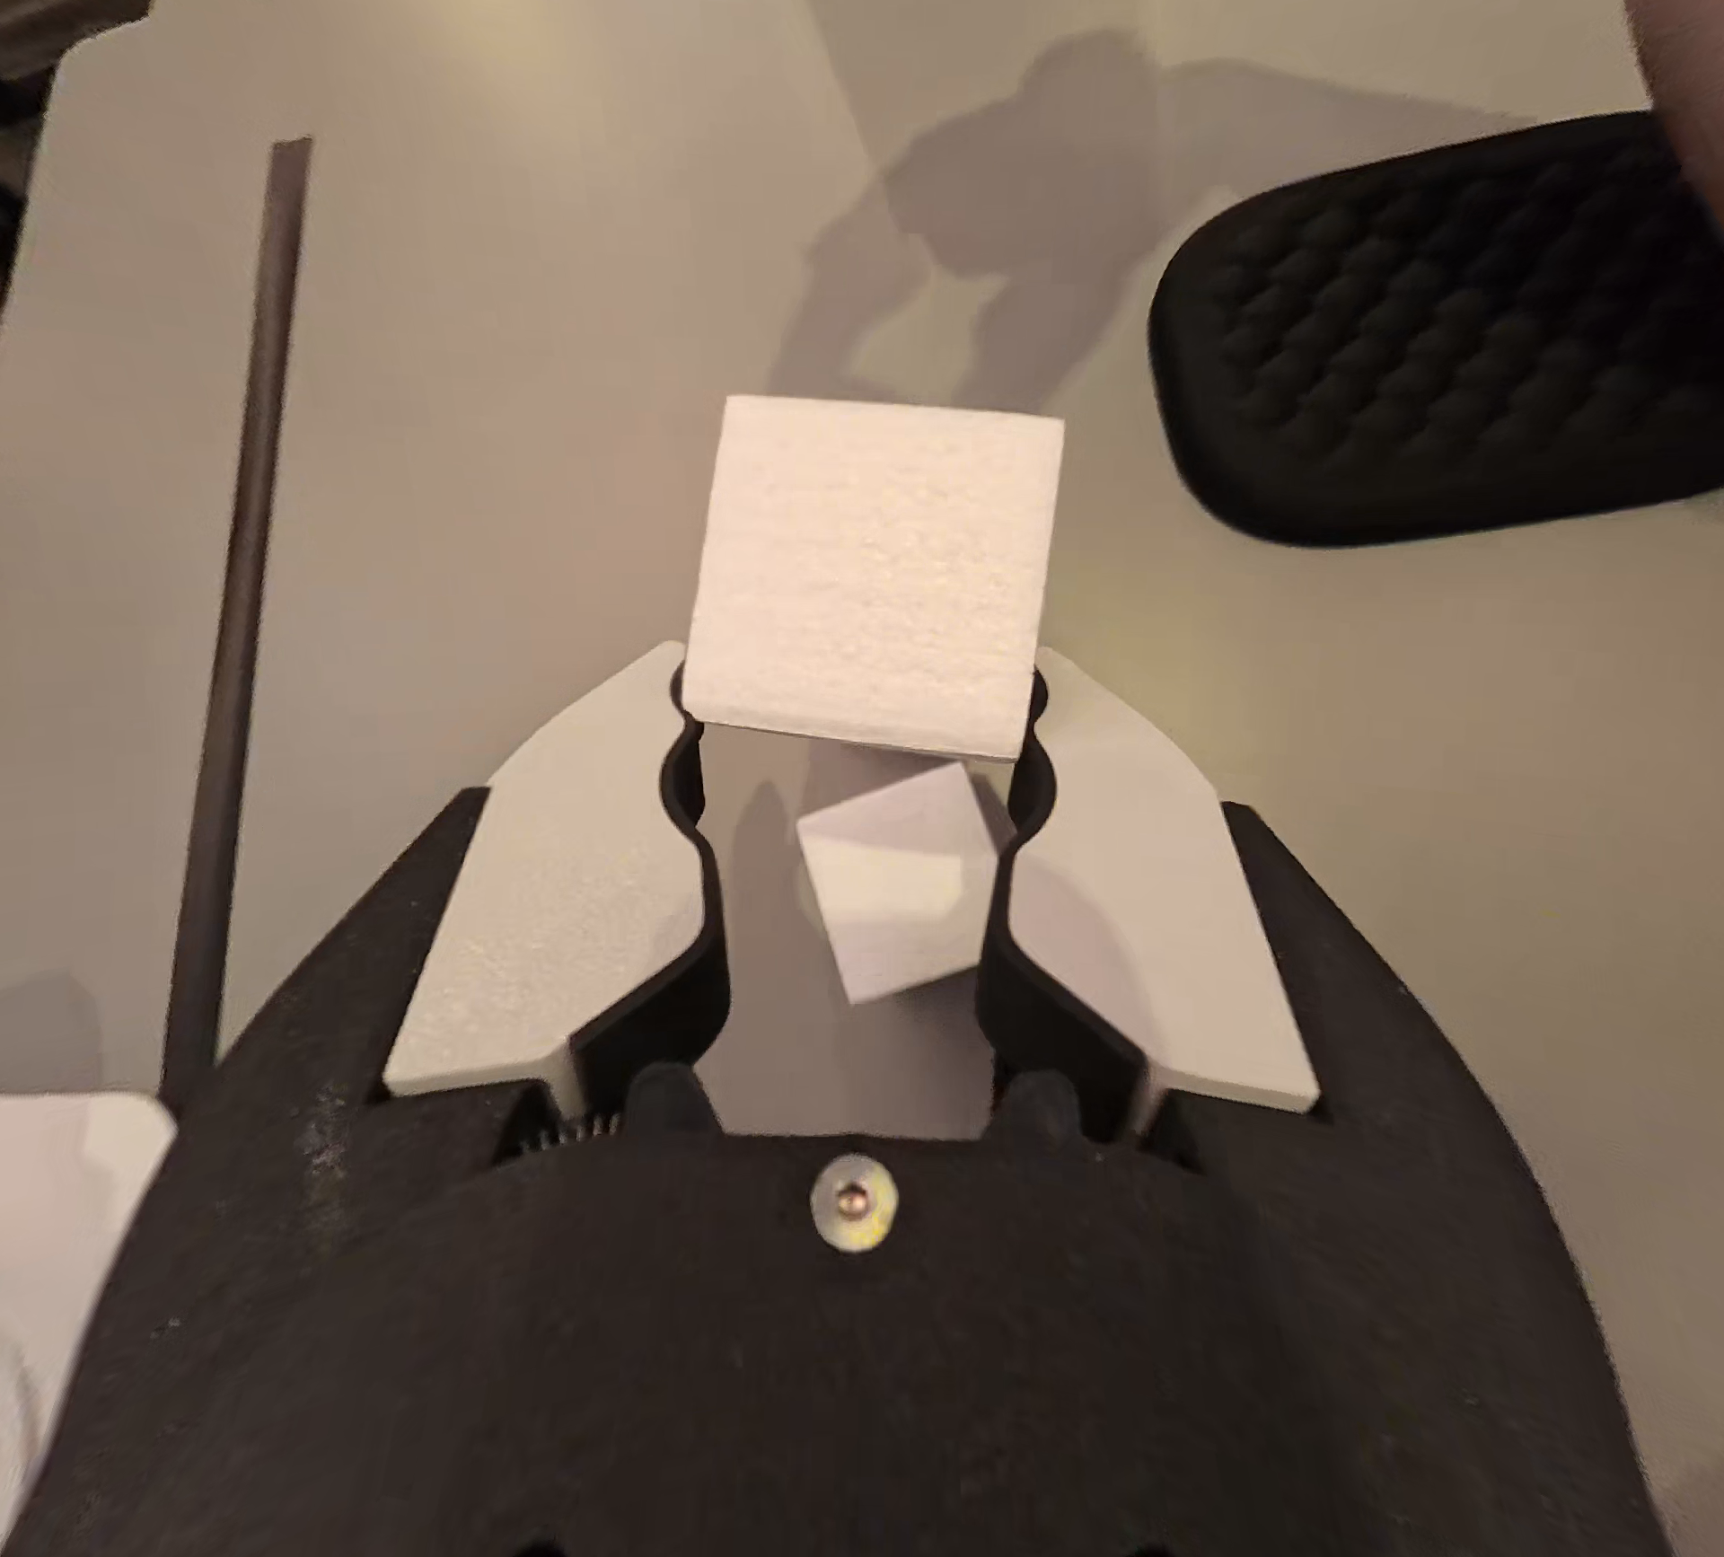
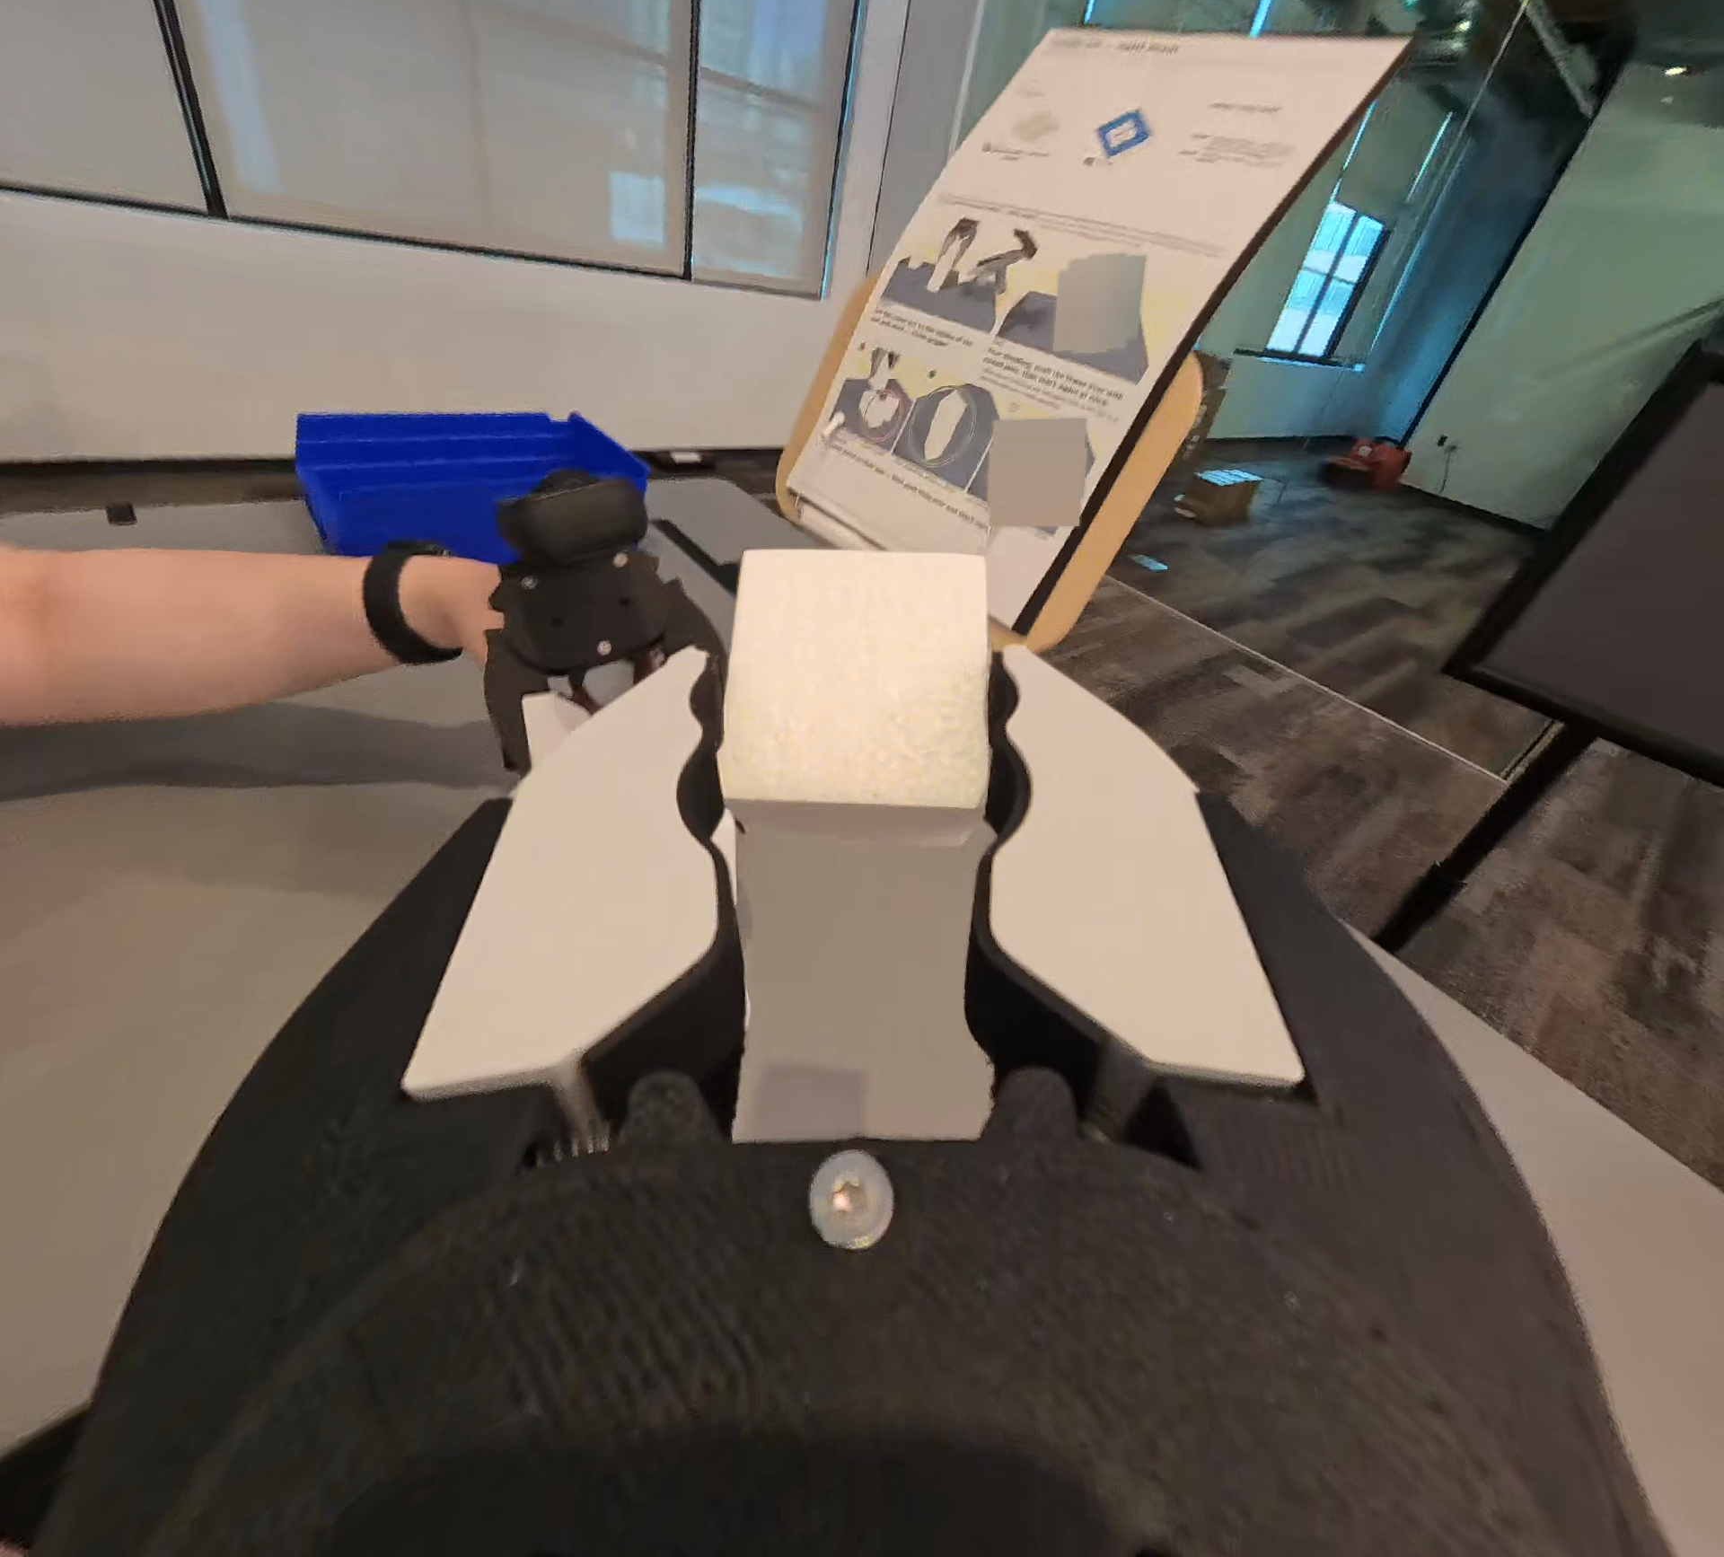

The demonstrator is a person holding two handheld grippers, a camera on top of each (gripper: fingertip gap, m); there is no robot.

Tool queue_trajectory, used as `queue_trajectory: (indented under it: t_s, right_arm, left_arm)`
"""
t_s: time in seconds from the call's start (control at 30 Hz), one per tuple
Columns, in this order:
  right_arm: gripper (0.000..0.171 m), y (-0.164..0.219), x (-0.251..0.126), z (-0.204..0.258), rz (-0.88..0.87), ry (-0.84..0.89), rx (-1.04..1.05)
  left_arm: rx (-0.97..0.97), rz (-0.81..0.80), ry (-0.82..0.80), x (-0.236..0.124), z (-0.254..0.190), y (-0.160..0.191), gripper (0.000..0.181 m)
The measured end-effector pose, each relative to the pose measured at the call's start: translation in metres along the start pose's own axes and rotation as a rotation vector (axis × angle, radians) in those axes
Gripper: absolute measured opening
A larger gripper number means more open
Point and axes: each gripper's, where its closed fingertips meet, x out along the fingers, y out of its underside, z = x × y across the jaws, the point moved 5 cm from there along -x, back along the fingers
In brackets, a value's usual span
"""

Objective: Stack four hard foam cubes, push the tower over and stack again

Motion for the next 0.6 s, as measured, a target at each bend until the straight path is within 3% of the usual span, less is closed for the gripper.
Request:
queue_trajectory:
  t_s: [0.23, 0.47, 0.6]
  right_arm:
    - [0.055, 0.033, -0.017, -0.012, 0.073, -0.01, 0.079]
    - [0.055, 0.051, -0.011, -0.012, 0.164, -0.052, 0.11]
    - [0.055, 0.057, 0.0, -0.002, 0.216, -0.124, 0.113]
  left_arm:
    - [0.063, 0.09, 0.038, 0.031, 0.007, 0.008, 0.064]
    - [0.038, 0.129, 0.108, 0.042, 0.004, 0.021, 0.065]
    - [0.006, 0.148, 0.11, 0.047, 0.006, 0.025, 0.096]
